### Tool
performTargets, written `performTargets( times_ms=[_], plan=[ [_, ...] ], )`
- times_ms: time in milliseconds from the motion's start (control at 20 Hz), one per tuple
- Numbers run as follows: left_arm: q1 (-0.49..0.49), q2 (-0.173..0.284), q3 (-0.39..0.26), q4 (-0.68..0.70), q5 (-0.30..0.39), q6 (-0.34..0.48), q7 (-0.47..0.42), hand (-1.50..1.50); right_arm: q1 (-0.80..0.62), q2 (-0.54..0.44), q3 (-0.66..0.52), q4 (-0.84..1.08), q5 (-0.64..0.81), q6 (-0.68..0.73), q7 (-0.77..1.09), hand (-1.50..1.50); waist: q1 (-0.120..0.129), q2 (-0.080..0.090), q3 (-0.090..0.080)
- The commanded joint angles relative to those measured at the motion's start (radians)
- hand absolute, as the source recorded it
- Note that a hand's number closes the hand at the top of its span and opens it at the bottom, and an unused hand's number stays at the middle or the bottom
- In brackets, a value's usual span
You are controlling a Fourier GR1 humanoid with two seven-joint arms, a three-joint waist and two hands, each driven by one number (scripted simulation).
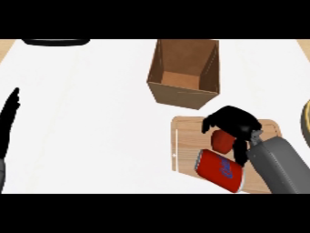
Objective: Pick the bell pepper from the cutting board and place it in the cardboard box
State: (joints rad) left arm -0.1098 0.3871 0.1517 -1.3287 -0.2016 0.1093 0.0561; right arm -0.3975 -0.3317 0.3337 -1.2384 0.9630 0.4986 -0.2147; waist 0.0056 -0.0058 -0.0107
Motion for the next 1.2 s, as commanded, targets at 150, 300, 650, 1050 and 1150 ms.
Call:
performTargets(
  times_ms=[150, 300, 650, 1050, 1150],
  plan=[
    [0.001, -0.022, 0.0, 0.02, -0.022, 0.003, -0.012, 0.0, -0.055, 0.076, -0.032, 0.174, 0.092, -0.273, -0.071, 1.5, 0.003, 0.008, 0.011],
    [0.04, -0.026, -0.005, -0.067, -0.021, -0.006, 0.034, 0.0, -0.011, 0.06, -0.044, 0.096, 0.119, -0.33, -0.061, 1.5, 0.001, 0.005, 0.011],
    [0.092, 0.008, 0.067, 0.001, -0.004, 0.022, 0.011, 0.0, 0.179, 0.138, -0.348, 0.004, 0.125, -0.457, 0.577, 1.5, -0.145, -0.033, 0.005],
    [0.112, 0.003, 0.055, -0.025, -0.009, 0.015, -0.003, 0.0, 0.242, 0.262, -0.255, -0.402, 0.418, -0.567, 1.015, 1.5, -0.098, -0.035, 0.002],
    [0.108, -0.013, 0.043, -0.019, -0.019, 0.027, -0.013, 0.0, 0.257, 0.265, -0.171, -0.529, 0.525, -0.54, 1.061, 1.5, -0.083, -0.027, 0.003]
  ],
)
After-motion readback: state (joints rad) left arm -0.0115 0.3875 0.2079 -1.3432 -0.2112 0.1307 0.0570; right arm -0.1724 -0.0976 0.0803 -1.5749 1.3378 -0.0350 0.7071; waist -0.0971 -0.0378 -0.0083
